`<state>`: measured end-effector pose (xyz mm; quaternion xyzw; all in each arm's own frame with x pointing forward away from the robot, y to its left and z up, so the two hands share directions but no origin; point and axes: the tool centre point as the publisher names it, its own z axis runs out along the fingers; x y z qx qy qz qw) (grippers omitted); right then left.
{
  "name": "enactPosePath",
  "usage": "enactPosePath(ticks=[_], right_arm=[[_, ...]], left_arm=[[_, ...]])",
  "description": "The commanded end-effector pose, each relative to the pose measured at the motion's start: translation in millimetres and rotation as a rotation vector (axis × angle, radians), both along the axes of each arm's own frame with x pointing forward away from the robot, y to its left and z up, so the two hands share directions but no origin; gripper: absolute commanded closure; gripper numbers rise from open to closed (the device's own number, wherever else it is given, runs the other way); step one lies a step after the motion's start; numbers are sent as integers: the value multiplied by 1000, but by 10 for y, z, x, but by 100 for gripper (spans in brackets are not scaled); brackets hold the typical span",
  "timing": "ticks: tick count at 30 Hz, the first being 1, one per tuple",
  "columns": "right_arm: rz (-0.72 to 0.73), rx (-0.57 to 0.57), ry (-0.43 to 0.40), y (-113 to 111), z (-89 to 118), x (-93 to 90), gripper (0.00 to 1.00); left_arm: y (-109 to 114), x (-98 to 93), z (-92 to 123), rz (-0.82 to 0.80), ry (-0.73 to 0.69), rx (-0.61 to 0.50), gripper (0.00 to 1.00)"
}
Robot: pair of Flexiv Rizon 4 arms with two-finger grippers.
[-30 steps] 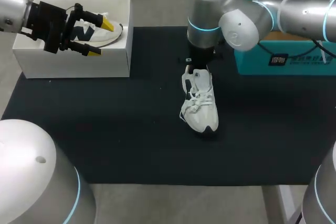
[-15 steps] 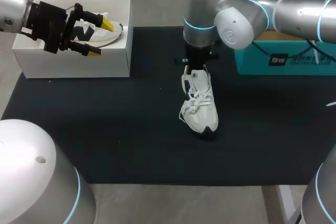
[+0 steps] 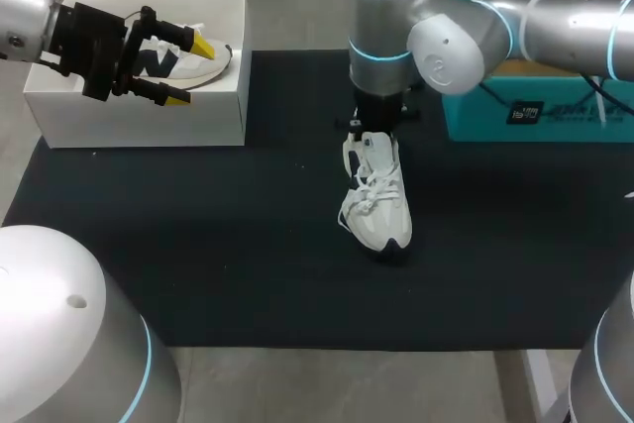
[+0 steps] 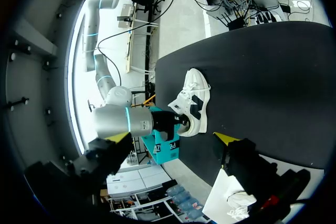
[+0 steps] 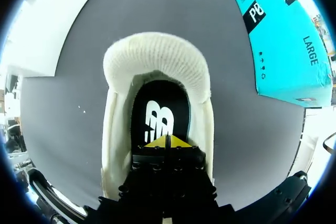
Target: Take the shoe out of the shoebox, open the shoe tongue, remove and reinsert the insole, then place the shoe into the shoebox
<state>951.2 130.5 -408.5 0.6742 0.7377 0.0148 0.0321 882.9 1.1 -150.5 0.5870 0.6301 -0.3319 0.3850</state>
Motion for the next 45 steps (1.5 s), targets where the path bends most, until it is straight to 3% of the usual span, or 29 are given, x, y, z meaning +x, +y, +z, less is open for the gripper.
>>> enactPosePath(ticks=[1,6,12,18,24,39,45], right_arm=[[7,24,32,49,-242,91,100],[10,43,39,109,-159,64,100],[-10,31,30,71,183,2,100],[-67,65,146,59,480,-14,100],[-112,103,254,60,554,7,100],[-122,98,254,69,552,-7,100],[-159,56,310,43,501,-103,100]], left_arm=[[-1,11,1,-2,1,4,0],[-1,11,1,-2,1,4,0],[-1,11,1,-2,1,4,0],[-1,11,1,-2,1,4,0],[-1,11,1,-2,1,4,0],[-1,11,1,-2,1,4,0],[-1,11,1,-2,1,4,0]])
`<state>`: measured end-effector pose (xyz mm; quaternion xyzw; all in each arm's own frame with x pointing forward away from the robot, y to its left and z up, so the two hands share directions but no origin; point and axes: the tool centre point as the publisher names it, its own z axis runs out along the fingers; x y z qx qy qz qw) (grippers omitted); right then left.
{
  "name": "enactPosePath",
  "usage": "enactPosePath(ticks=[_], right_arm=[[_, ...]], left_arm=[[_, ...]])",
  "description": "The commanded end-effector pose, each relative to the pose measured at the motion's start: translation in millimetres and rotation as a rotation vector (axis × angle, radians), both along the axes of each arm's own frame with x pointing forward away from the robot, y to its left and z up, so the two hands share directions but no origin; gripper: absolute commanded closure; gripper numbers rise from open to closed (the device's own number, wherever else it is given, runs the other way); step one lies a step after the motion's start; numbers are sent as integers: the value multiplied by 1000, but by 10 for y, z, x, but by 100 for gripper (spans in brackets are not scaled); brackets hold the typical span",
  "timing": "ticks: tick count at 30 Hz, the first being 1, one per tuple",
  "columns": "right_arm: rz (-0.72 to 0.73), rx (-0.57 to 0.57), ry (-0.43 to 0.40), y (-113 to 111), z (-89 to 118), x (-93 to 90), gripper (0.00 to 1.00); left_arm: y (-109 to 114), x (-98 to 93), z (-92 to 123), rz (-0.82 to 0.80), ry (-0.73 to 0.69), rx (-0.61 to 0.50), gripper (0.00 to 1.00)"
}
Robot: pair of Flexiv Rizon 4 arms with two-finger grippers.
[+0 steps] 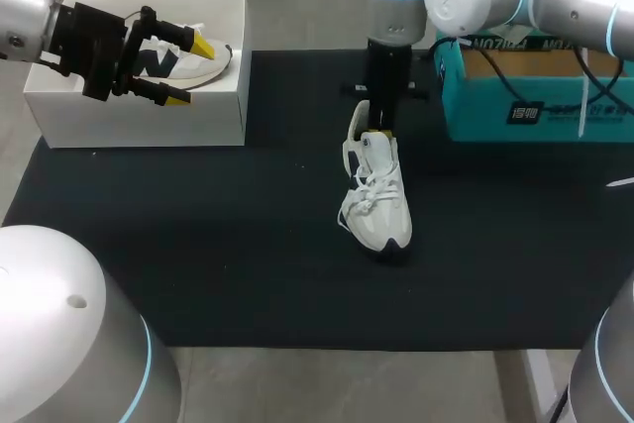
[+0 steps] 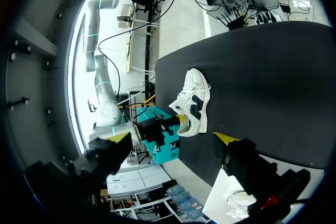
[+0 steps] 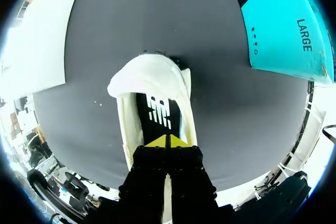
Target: Take the shoe out of the shoebox, open the shoe tongue, remove and reinsert the insole, then place the shoe into the shoebox
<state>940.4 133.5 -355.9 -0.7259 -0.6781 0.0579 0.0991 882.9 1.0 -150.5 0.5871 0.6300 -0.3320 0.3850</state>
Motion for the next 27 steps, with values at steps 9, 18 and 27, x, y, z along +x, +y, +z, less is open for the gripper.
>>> enactPosePath(ticks=[9,18,27], right_arm=[[5,-18,87,47,1,-42,100],[16,-49,147,90,-46,-107,73],[1,-52,150,85,-72,-122,0]], left_arm=[[0,11,1,-2,1,4,0],[0,11,1,-2,1,4,0],[0,11,1,-2,1,4,0]])
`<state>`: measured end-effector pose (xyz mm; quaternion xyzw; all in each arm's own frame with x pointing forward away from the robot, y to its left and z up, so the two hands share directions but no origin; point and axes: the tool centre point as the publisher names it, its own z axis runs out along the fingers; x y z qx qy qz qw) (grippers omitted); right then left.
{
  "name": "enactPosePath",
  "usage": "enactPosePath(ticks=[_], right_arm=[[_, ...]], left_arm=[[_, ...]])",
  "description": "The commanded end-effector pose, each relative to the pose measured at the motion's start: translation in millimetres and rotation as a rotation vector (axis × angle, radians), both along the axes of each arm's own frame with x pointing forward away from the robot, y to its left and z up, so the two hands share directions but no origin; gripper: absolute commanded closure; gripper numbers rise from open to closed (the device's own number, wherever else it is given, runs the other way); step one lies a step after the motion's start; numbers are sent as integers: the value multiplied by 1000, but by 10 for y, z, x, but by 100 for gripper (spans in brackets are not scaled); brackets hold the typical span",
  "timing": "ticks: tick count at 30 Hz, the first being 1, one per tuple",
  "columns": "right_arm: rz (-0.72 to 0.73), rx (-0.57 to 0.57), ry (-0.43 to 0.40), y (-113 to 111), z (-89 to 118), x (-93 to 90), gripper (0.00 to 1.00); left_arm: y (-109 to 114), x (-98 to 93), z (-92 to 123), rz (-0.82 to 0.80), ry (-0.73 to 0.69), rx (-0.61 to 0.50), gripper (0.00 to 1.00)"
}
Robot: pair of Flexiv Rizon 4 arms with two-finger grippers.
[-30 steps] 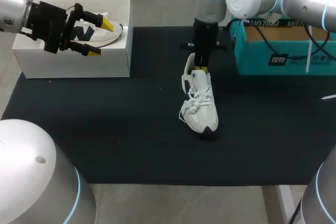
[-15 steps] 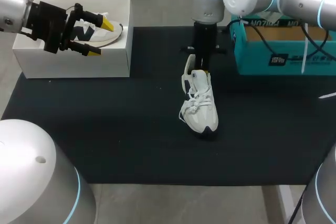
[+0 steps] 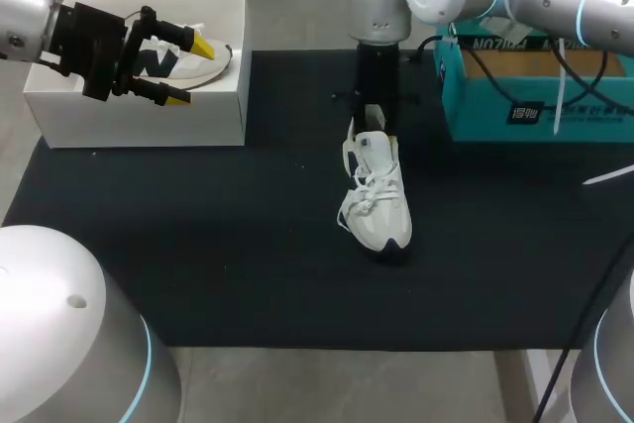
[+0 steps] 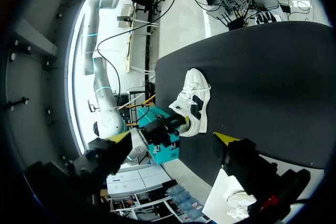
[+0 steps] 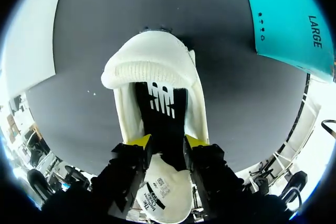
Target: Take the shoe out of the shoebox, open the shoe tongue, remove and reinsert the insole, then place the shoe into the shoebox
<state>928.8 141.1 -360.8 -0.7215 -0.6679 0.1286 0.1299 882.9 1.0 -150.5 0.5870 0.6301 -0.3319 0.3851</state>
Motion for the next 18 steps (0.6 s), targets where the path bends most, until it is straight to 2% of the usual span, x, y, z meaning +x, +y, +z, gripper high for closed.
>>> enactPosePath(ticks=[1,10,18], right_arm=[[-2,-2,5,8,-29,-8,0],[-3,-2,12,17,-33,-6,0],[8,-15,4,73,77,-51,0]], left_arm=[[-1,11,1,-2,1,4,0],[-1,11,1,-2,1,4,0],[-1,11,1,-2,1,4,0]])
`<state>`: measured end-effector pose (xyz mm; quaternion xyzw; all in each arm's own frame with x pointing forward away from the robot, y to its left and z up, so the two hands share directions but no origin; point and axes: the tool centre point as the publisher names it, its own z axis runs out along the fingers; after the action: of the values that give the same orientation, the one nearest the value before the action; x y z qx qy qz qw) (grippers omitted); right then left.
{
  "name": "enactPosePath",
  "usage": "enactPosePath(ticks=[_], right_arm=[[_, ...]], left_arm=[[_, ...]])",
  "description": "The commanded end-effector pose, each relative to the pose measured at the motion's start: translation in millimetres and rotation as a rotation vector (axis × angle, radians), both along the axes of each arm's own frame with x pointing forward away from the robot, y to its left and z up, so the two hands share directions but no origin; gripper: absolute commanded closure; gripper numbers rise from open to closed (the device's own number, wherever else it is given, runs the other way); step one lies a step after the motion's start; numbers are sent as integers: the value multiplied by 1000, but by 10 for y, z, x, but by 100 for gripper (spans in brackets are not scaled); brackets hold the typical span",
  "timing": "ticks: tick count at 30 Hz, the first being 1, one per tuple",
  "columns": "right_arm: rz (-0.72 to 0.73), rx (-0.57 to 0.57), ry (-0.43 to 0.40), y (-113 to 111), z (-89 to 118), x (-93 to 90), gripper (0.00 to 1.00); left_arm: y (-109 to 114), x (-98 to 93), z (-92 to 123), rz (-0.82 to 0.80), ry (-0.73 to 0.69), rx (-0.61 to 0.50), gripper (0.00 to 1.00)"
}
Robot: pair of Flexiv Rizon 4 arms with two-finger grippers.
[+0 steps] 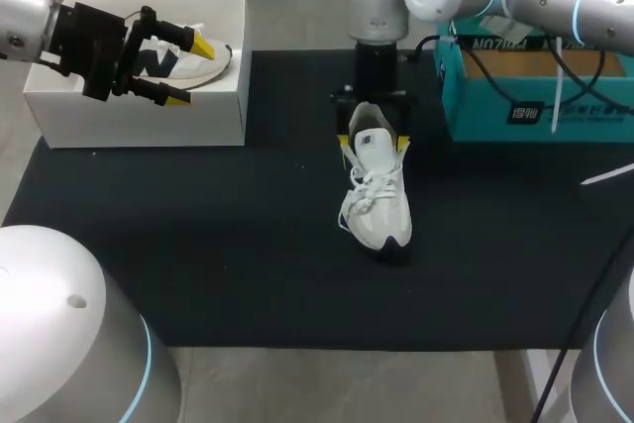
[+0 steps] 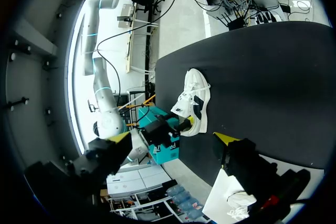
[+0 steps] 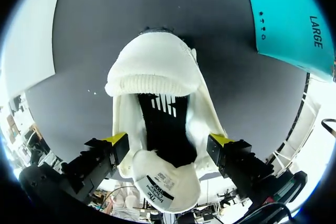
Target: Take the shoe out of the shoebox, open the shoe tongue, remove and reinsert the insole, then place the shoe into the shoebox
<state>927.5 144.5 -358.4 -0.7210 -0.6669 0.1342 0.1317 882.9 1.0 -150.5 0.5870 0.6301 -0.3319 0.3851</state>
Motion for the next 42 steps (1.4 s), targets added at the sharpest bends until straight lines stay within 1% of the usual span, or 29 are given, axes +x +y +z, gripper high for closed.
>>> enactPosePath(ticks=[1,7,16,20,25,29,30,31,32,42], right_arm=[[9,-11,-7,56,76,-55,0],[20,-42,-11,94,192,-155,0],[15,-62,-13,126,302,-338,0],[6,-81,-4,120,376,-472,0],[-16,-102,-3,110,519,-675,0],[-38,-112,-25,123,582,-779,0],[-41,-114,-34,127,588,-788,31],[-41,-116,-33,131,586,-799,76],[-37,-123,-32,135,579,-807,100],[-35,-136,-46,98,468,-797,100]], left_arm=[[-1,11,1,-2,1,4,0],[-1,11,1,-2,1,4,0],[-1,11,1,-2,1,4,0],[-1,11,1,-2,1,4,0],[-1,11,1,-2,1,4,0],[-1,11,1,-2,1,4,0],[-1,11,1,-2,1,4,0],[-1,11,1,-2,1,4,0],[-1,11,1,-2,1,4,0],[-1,11,1,-2,1,4,0]])
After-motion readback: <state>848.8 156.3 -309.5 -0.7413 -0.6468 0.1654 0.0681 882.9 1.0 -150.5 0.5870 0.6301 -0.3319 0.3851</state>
